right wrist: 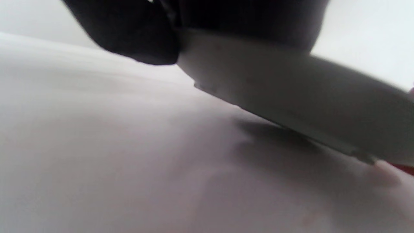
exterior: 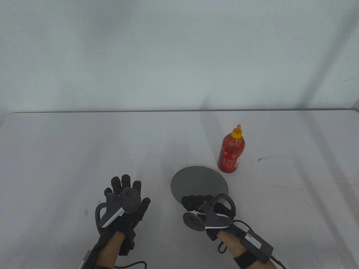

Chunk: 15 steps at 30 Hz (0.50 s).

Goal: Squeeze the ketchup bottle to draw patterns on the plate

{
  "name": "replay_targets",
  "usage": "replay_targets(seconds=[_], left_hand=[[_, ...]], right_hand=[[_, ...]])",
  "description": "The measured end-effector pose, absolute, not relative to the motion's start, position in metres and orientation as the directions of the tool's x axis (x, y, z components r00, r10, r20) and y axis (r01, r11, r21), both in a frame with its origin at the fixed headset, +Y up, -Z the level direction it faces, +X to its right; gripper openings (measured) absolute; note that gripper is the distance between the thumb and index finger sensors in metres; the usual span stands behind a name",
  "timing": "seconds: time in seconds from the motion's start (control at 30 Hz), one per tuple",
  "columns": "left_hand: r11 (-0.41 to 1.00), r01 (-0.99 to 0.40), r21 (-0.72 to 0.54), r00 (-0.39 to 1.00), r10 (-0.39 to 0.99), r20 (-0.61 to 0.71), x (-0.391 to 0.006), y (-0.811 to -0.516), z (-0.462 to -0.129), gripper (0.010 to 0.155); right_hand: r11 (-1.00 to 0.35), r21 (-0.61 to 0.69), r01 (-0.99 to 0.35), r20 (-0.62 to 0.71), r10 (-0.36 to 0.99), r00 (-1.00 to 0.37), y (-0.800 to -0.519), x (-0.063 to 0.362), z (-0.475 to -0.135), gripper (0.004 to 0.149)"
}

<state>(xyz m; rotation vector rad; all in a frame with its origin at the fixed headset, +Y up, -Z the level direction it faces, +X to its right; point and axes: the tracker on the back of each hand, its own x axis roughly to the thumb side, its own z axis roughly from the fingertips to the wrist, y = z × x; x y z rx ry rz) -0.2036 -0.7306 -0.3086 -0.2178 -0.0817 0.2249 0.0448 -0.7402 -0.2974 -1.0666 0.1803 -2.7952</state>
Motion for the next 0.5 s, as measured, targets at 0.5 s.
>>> replay_targets(seconds=[0.5], left_hand=[[0.951, -0.21, -0.228, 0.972, 0.228, 0.058, -0.205, -0.731, -0.307, 0.075]], right_hand=[[-0.997, 0.05, 0.054, 0.623, -0.011, -0.782, -0.755, 0.046, -0.305, 0.053]])
